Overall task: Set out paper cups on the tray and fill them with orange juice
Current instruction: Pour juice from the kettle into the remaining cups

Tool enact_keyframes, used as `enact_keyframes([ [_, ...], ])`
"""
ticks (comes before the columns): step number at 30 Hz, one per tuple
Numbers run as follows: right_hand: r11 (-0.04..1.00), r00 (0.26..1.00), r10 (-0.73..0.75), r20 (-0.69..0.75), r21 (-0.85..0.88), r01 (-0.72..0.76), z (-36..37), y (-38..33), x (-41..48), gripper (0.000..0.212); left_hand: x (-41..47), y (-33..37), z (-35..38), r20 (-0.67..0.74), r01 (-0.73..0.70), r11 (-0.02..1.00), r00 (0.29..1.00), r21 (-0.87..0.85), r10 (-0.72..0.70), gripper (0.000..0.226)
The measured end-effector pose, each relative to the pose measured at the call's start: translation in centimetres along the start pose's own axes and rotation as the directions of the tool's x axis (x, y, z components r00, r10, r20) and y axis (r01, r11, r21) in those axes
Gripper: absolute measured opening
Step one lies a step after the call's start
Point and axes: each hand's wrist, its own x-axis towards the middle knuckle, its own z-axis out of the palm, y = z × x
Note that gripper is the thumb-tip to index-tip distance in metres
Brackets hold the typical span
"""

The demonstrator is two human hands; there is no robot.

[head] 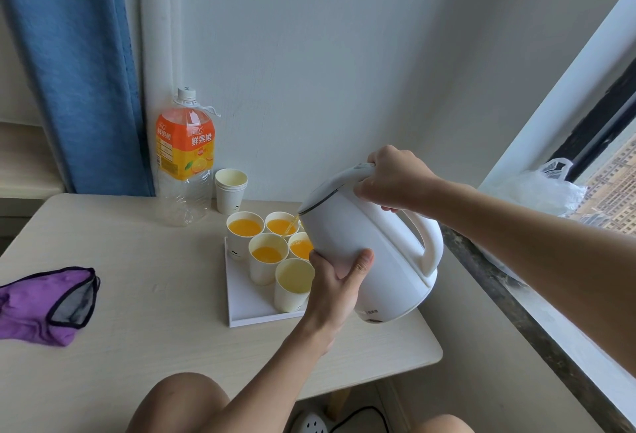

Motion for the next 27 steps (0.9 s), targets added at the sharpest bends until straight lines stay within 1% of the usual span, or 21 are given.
enact_keyframes([
  [27, 0.999, 1.000, -0.007, 0.001, -0.040, 0.007, -0.09, -0.50, 0.13, 0.015, -0.42, 0.66, 0.15, 0.004, 0.023, 1.000, 1.000, -0.008, -0.023, 0.078],
])
